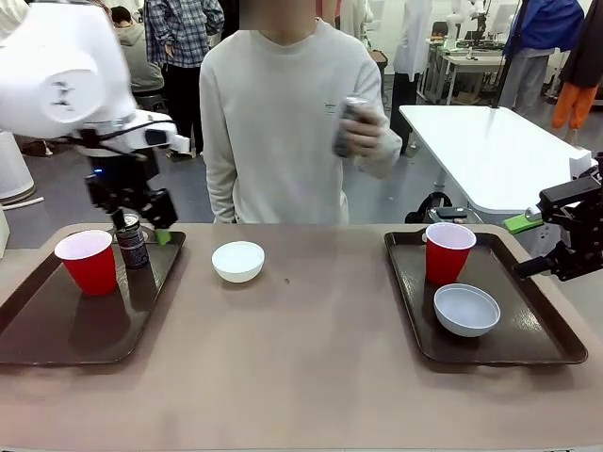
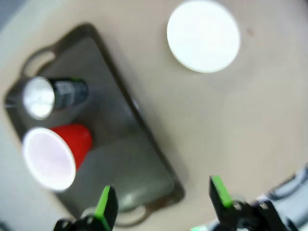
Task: Prepare tableware on both trays.
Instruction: Pick up a Picnic Bowl from the table and place it on a Handle tray.
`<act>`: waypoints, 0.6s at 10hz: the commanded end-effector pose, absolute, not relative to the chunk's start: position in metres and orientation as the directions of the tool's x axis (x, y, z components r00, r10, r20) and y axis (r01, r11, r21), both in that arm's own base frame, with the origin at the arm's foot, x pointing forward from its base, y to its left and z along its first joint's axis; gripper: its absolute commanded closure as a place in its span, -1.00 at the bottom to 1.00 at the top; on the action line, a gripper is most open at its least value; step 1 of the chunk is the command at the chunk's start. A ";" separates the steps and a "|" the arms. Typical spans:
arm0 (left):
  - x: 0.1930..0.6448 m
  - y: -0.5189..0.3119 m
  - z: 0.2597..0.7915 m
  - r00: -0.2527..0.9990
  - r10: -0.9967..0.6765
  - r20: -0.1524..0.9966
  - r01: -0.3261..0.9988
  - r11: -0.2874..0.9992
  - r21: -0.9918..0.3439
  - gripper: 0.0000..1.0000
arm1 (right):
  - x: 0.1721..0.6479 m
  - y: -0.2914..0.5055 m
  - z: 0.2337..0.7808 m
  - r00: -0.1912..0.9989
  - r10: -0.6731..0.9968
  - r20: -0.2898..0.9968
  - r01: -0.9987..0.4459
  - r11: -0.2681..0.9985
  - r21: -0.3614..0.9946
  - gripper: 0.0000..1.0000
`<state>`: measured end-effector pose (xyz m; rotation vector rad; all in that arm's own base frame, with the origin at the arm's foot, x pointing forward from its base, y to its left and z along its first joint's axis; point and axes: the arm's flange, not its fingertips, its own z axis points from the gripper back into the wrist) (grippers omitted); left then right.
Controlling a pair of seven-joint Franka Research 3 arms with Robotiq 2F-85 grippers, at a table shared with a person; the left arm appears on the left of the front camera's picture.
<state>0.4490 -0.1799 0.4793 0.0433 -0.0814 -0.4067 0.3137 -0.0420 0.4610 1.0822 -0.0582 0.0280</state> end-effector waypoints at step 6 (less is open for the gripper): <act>0.533 -0.263 0.417 0.994 -0.105 0.003 0.105 0.994 0.040 -1.00 | 0.314 -0.041 0.460 0.997 0.001 0.078 -0.070 0.447 0.892 -0.91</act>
